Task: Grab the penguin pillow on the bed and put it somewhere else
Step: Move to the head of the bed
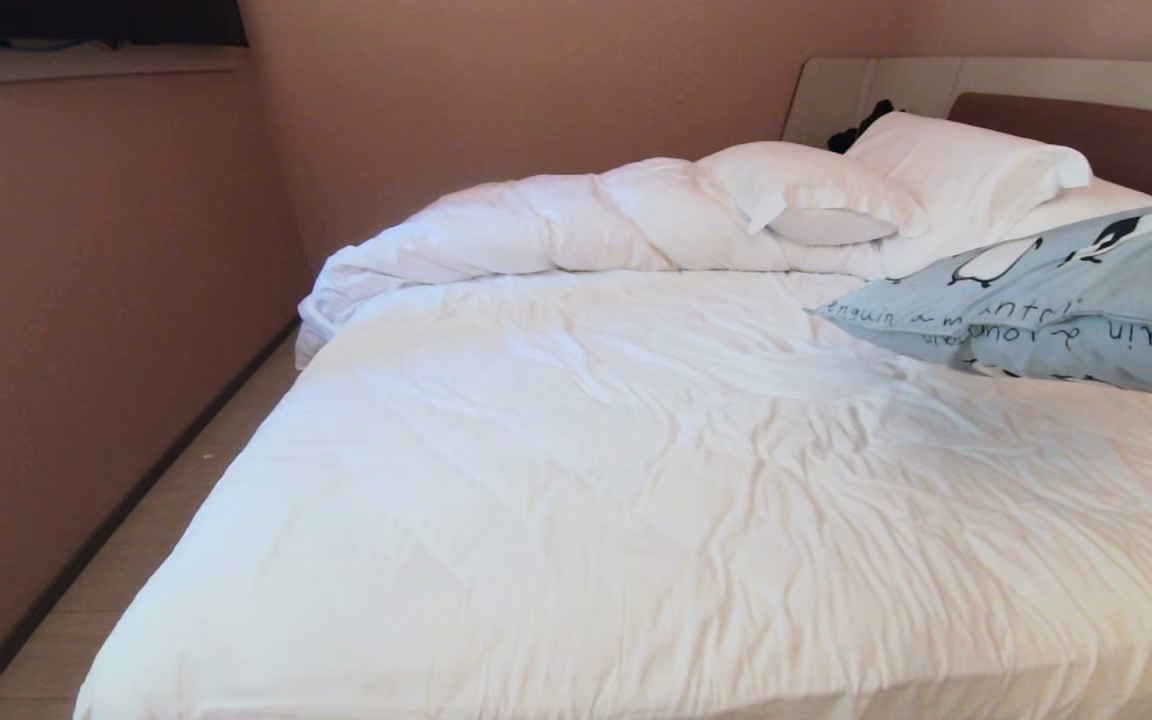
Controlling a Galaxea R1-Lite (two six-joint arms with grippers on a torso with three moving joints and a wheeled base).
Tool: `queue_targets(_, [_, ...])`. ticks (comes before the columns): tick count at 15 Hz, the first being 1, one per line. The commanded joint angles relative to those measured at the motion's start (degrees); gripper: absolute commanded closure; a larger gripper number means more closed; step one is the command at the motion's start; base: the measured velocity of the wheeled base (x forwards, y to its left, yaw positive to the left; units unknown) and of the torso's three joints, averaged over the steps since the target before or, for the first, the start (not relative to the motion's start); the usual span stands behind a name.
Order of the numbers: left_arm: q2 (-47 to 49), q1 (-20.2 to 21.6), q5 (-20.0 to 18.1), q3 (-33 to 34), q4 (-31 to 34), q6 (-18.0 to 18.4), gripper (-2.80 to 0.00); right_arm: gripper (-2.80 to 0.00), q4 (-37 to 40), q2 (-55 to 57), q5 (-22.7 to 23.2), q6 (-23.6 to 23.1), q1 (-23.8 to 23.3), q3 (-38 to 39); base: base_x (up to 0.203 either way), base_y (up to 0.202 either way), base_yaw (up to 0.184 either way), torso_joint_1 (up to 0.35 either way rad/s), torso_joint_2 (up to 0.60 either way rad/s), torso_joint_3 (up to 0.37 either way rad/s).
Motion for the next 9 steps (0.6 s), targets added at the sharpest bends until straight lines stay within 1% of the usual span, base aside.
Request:
queue_targets(1, [-0.02, 0.00, 0.04, 0.18, -0.08, -0.05, 0.00, 0.00, -0.18, -0.12, 0.11, 0.07, -0.24, 0.04, 0.000, 0.000, 0.000, 0.000, 0.00, 0.000])
queue_targets(6, [-0.02, 0.00, 0.04, 0.18, -0.08, 0.04, 0.00, 0.00, -0.18, -0.03, 0.20, 0.33, -0.24, -0.04, 0.000, 0.000, 0.000, 0.000, 0.00, 0.000])
queue_targets(7, [-0.02, 0.00, 0.04, 0.18, -0.08, 0.04, 0.00, 0.00, -0.27, -0.03, 0.29, 0.33, -0.24, -0.04, 0.002, -0.073, -0.001, 0.007, 0.01, 0.007])
queue_targets(9, [-0.02, 0.00, 0.04, 0.18, -0.08, 0.04, 0.00, 0.00, -0.27, -0.12, 0.38, 0.33, -0.24, 0.04, 0.000, -0.155, 0.003, 0.002, 0.00, 0.006])
